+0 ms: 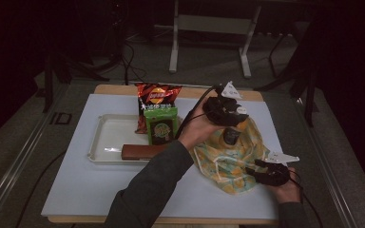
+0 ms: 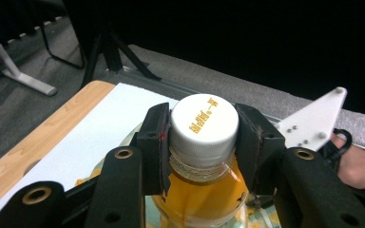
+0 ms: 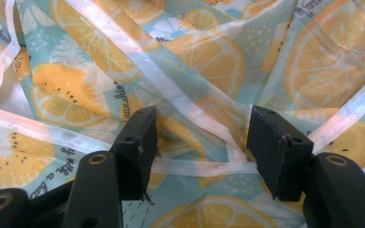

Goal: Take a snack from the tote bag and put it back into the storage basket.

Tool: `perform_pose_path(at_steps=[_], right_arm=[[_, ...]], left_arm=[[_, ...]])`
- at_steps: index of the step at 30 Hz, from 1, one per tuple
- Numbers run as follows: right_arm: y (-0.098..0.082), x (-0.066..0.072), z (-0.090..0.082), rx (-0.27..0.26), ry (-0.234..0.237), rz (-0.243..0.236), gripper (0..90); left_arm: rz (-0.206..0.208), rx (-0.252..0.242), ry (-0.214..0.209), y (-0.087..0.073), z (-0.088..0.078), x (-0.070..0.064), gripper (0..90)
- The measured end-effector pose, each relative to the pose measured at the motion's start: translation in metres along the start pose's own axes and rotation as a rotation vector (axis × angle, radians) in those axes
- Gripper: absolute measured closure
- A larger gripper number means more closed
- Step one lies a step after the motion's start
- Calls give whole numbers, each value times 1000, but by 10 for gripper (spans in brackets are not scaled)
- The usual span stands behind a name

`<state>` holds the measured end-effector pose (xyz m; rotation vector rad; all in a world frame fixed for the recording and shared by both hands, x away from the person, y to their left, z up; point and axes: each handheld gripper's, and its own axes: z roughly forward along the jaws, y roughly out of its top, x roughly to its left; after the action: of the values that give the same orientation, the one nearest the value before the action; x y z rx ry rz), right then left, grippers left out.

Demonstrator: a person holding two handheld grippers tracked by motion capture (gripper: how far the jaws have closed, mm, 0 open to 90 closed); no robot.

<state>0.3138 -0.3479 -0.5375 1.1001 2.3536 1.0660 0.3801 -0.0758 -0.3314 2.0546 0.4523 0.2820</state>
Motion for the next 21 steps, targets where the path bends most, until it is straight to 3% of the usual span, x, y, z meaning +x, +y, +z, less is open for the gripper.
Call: perform_pose_path(at_steps=[9,21], right_arm=[[0,0,0,0,-1,-3,434],[0,0,0,-1,-4,-2,434]], left_arm=[[36,-13,-27,6,-15,-11,583],[52,-9,-59,-5,-31,-17,584]])
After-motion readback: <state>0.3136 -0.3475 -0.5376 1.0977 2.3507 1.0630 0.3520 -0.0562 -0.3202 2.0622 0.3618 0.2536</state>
